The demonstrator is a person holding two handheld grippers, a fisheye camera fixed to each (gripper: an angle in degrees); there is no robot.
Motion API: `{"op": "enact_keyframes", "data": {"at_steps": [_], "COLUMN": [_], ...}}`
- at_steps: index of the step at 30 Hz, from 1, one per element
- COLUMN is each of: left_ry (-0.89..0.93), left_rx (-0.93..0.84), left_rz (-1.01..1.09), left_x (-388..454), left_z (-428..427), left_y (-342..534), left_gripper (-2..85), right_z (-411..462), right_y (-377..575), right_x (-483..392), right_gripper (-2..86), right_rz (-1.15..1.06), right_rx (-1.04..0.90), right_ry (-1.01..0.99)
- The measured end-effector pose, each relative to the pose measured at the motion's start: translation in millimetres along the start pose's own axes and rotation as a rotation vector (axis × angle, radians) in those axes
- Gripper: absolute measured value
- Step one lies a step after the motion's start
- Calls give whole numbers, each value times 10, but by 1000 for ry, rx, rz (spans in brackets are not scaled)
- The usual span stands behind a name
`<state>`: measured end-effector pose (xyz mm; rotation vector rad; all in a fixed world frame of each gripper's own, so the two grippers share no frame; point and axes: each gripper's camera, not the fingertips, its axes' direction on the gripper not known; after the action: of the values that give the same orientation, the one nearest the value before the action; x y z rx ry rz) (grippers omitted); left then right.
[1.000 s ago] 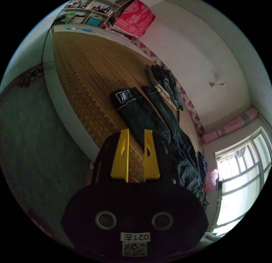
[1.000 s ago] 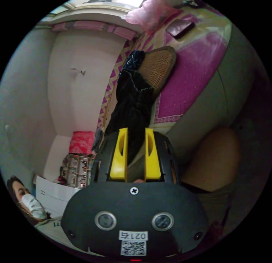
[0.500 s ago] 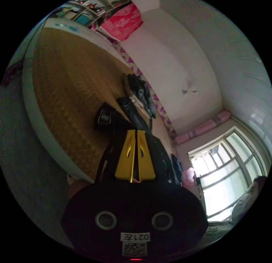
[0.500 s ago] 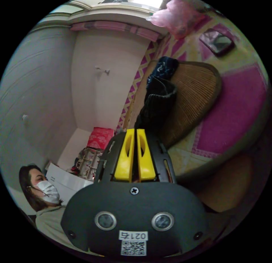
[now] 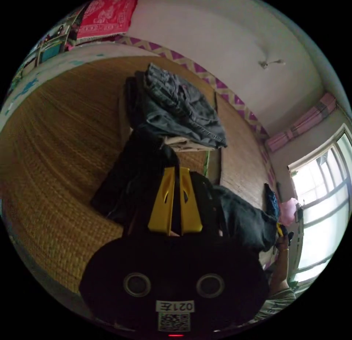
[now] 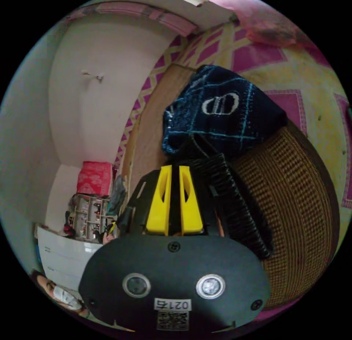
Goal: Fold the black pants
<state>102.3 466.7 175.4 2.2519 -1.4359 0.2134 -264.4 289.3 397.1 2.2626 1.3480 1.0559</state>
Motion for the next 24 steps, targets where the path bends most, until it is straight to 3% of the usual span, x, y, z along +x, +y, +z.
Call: {"op": "enact_keyframes", "data": {"at_steps": [3,6,10,13,19,24], "left_ry": [-50,-31,-56,-112,48,185], "left_rx": [67,94,46,70,43,96], "left_rz": [18,82,119,30,-204,-295], "left_x": [-145,-231,-258,-408,-880,-1181], "left_z": [-10,-196,-146,-39,369,520], "left_y": [51,204,405,444,240,162], "left_gripper": [-7,-1,54,73,82,5], "right_z": [-39,-72,377,797,1196,1421], "right_y": [116,407,1111,1679,2319,2565], "right_x": [-46,-456,-1225,-1668,-2015,-2095], "right_gripper": [25,28,26,30,24,28], "right_rz": [-38,-240,-579,-746,-801,-800], "right_rx": [52,26,-161,-264,-364,-406], "right_ry": [-28,21,-3,-1,-114,-99]}}
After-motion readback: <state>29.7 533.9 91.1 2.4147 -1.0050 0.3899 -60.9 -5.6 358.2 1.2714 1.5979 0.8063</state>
